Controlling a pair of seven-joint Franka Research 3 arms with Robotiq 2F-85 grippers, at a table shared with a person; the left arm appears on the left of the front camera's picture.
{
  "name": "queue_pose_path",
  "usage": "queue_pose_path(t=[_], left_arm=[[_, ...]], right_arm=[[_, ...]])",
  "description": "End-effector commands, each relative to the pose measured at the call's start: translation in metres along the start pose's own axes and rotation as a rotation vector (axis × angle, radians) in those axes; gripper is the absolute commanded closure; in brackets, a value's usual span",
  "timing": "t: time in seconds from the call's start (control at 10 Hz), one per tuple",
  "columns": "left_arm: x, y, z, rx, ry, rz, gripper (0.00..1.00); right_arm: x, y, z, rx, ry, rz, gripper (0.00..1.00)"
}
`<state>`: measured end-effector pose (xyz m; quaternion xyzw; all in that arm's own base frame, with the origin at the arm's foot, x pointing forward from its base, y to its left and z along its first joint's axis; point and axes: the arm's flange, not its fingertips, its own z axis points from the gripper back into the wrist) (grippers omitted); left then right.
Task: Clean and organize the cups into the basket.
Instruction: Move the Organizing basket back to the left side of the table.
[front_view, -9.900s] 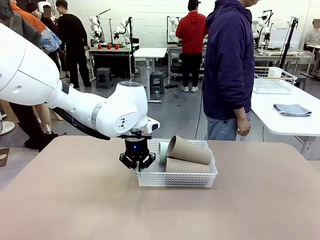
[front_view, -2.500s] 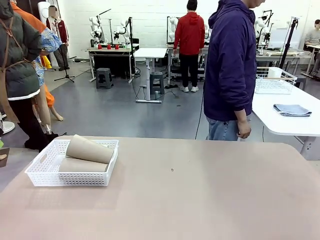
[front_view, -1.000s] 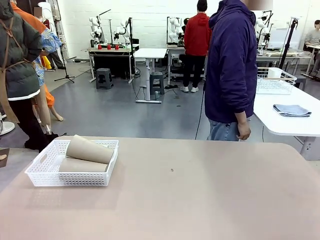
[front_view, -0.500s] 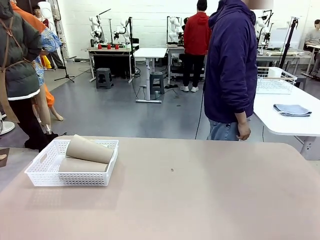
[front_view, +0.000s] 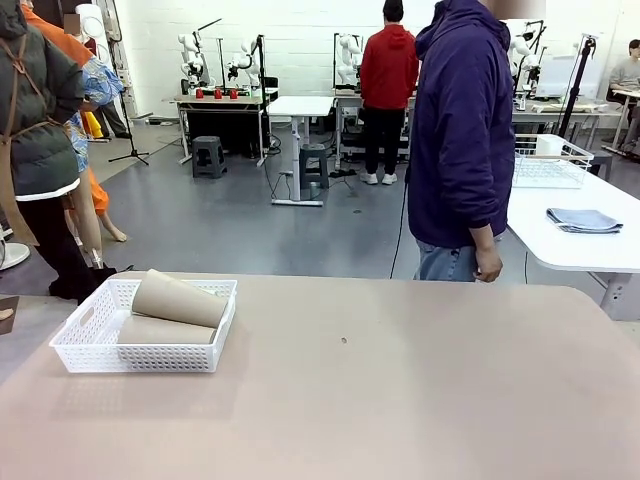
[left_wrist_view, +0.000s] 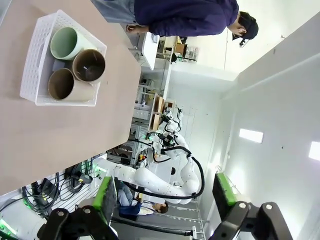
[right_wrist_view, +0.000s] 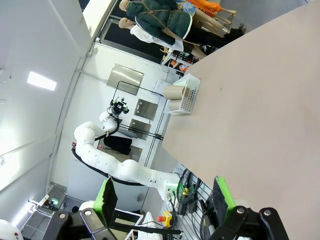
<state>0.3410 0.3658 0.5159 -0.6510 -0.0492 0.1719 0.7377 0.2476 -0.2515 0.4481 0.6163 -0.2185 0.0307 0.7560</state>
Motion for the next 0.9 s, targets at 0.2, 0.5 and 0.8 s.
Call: queue_pose_path(t=[0.2,0.5,0.8], left_arm=[[-0.0009,-0.0002,0.001,0.002,-0.007,0.001,0.0],[-0.0009,-0.0002,0.001,0.002,-0.007,0.001,0.0],[-0.0009,-0.0002,0.001,0.002,-0.007,0.001,0.0]], right_arm=[[-0.0025,0.0014,-0.0005,0.001,0.013,-0.005,0.0],[-0.0025,0.0014,-0.0005,0.001,0.013,-0.005,0.0],[-0.0025,0.0014,-0.0005,0.001,0.013,-0.005,0.0]])
